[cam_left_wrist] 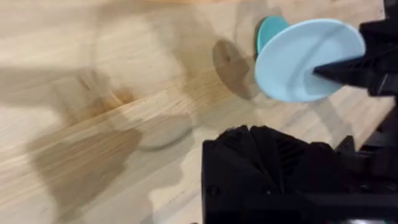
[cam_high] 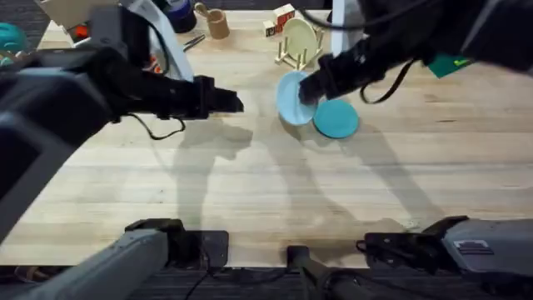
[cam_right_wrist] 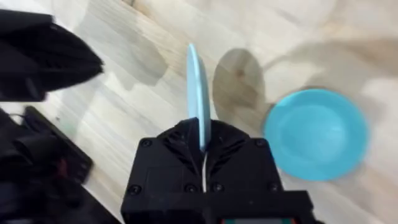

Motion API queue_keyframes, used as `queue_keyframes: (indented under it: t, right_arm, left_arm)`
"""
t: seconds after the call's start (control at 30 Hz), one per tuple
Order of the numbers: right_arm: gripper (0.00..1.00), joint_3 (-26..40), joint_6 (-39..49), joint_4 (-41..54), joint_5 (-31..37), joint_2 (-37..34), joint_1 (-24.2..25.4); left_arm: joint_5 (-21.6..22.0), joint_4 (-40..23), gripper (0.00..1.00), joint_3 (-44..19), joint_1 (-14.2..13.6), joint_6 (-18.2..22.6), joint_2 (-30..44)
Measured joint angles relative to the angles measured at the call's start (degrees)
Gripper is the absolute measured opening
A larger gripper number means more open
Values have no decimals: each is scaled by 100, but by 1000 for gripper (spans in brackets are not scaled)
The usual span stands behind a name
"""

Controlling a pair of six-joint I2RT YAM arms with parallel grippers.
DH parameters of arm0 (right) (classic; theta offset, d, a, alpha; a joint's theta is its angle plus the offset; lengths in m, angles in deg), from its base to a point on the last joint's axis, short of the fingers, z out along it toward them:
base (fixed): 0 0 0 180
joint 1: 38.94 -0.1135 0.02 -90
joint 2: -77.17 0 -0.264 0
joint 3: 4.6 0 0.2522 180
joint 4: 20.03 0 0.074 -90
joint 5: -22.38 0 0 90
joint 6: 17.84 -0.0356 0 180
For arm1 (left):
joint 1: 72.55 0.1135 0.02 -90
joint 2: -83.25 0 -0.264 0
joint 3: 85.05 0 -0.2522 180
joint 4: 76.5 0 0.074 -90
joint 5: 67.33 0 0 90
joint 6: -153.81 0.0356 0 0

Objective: Pick up the plates from the table one by one and place each into a slot on the dish rack.

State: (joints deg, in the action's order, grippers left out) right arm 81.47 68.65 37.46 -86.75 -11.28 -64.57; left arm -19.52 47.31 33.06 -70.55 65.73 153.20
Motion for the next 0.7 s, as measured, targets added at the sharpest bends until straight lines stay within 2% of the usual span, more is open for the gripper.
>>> queue_keyframes:
  t: [0.27,0.37,0.57,0.7]
  right_arm:
    - [30,1463,1311,1134,797,-1,183]
    - [30,1891,1674,1309,1051,0,291]
    - [30,2487,2283,1484,1454,0,480]
    - [29,2653,2513,1491,1553,0,577]
  left_arm:
    - [676,-768,38,-528,-5,21,-1376]
    - [982,-1168,38,-798,-120,67,-1662]
    - [1802,-1944,39,-1392,-751,207,-1784]
    - [2349,-2145,41,-1657,-1204,307,-1784]
